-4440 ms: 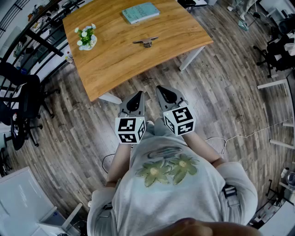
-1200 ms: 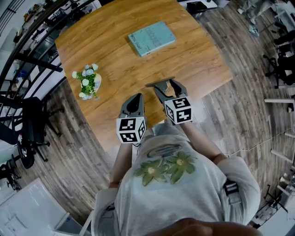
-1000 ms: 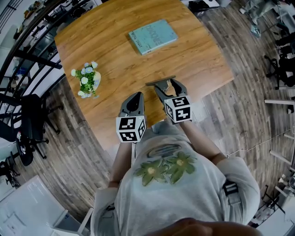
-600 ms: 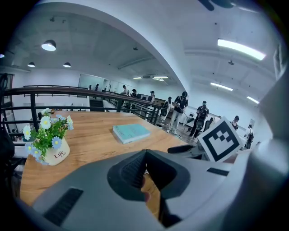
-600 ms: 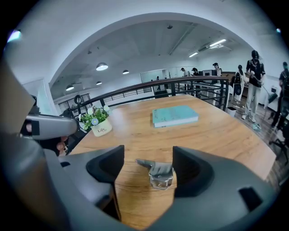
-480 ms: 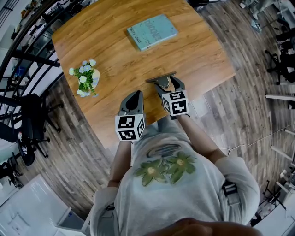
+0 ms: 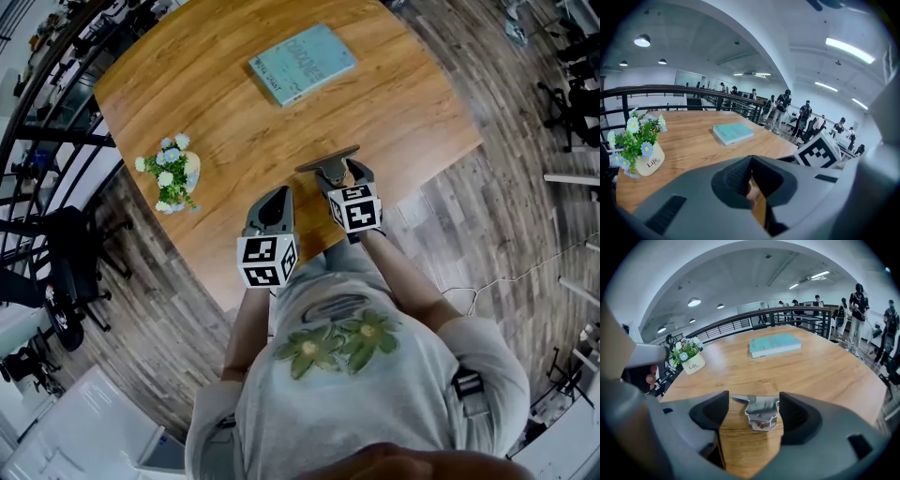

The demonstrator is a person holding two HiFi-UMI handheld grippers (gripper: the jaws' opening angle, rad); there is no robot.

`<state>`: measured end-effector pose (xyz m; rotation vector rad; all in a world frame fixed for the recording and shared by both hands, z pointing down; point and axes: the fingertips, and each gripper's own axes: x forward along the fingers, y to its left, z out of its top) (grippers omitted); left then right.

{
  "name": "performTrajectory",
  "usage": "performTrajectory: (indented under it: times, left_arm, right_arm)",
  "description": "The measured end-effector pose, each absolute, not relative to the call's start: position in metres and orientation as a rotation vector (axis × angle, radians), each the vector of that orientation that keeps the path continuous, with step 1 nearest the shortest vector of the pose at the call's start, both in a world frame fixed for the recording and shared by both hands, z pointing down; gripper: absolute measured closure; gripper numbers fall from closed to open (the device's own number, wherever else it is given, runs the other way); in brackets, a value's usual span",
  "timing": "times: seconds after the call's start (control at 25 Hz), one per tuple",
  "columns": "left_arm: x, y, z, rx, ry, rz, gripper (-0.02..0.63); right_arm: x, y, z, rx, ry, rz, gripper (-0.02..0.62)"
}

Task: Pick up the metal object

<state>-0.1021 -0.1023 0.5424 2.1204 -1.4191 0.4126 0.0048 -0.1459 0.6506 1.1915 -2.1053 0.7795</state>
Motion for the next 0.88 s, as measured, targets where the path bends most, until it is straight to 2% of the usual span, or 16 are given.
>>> performTrajectory:
  times: [0.88]
  left_arm:
    - [-0.091, -0.104, 0.566, 2.093, -1.339, 0.452, 0.592]
  right_arm:
    - [0.011, -0.145, 0.710, 1.177, -1.957, 0.890, 0.278]
